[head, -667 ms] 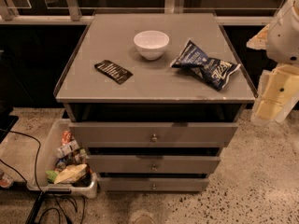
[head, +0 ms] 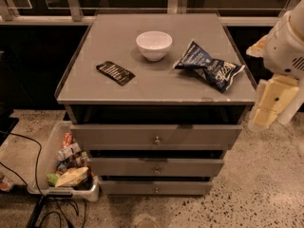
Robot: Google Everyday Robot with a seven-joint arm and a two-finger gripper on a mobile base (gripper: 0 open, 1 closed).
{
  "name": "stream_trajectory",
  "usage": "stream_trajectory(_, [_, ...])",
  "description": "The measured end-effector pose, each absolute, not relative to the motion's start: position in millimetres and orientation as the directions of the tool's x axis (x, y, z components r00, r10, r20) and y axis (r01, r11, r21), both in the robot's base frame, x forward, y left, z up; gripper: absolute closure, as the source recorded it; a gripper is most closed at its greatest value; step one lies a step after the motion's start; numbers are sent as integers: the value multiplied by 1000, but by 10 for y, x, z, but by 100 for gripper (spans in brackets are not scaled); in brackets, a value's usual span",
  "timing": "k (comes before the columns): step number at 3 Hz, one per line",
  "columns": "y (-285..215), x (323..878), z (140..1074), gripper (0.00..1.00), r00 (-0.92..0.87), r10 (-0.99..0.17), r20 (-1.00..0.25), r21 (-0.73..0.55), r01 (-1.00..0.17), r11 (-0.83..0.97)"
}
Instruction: Open top drawer
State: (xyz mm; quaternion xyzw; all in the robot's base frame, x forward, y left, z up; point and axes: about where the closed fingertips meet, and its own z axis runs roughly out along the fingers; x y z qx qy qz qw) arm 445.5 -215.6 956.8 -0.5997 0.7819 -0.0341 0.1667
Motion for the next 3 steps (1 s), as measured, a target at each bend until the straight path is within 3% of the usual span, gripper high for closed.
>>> stream_trajectory(3, [-2309,4580,8390,0,-169,-891,-422,-247,-924,293])
